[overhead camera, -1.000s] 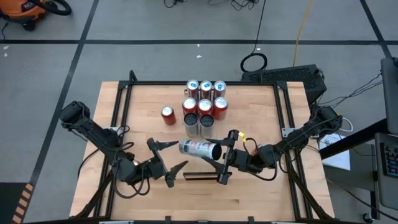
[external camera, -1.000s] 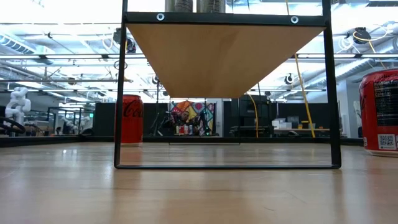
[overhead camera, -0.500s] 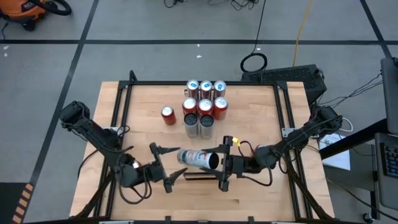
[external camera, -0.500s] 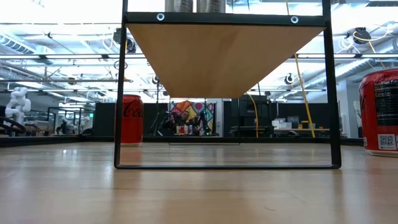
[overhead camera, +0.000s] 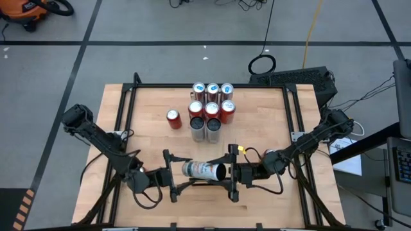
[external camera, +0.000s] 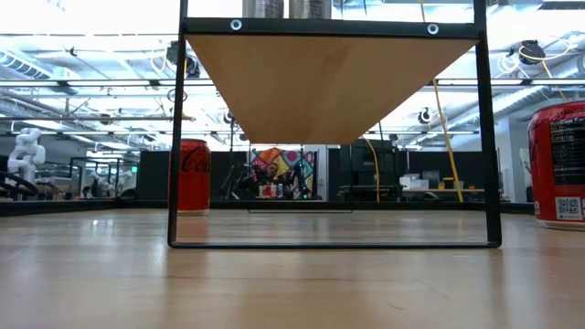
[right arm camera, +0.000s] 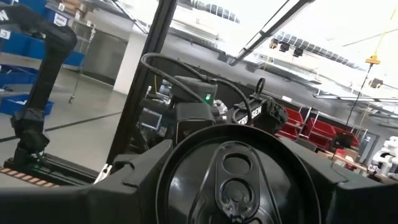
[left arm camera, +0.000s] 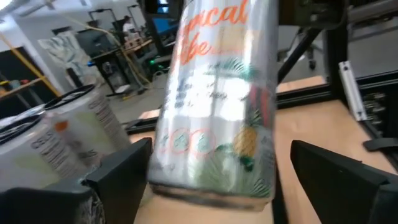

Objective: Place canned beverage on shelf
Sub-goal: Put the white yellow soda can on the shelf aligned with the other white yellow soda can

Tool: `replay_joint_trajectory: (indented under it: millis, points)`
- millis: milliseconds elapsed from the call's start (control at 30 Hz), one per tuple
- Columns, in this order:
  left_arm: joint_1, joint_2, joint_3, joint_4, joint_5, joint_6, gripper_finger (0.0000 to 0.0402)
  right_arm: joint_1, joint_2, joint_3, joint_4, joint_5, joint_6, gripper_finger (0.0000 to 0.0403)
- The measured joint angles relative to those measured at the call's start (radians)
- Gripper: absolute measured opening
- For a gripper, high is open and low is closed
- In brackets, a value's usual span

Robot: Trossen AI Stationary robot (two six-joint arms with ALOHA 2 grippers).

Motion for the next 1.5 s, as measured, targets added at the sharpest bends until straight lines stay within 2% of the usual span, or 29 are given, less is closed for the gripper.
replay_joint_trajectory:
  millis: [200, 600, 800, 1033, 1267, 1500]
  points:
    - [0.005, 0.0, 0.0, 0.014, 0.053, -0.001, 0.0346, 0.0, 0.0, 0.0, -0.042, -0.048, -0.007, 0.0231]
    - [0.028, 0.0, 0.0, 0.002, 0.102, -0.01, 0.0251, 0.0, 0.0, 0.0, -0.037, -0.051, -0.016, 0.0232]
    - [0.027, 0.0, 0.0, 0.004, 0.103, -0.015, 0.0248, 0.0, 0.0, 0.0, -0.043, -0.051, -0.008, 0.0244]
    - [0.027, 0.0, 0.0, 0.004, 0.102, 0.002, 0.0249, 0.002, -0.002, 0.001, -0.075, -0.038, 0.077, 0.0266]
    - [0.028, 0.001, -0.001, 0.005, 0.078, 0.009, 0.0249, 0.027, -0.002, 0.001, -0.077, 0.114, 0.102, 0.0304]
    - [0.028, 0.001, -0.001, 0.038, 0.012, 0.013, 0.0249, 0.037, -0.002, 0.001, -0.08, 0.264, 0.264, 0.0337]
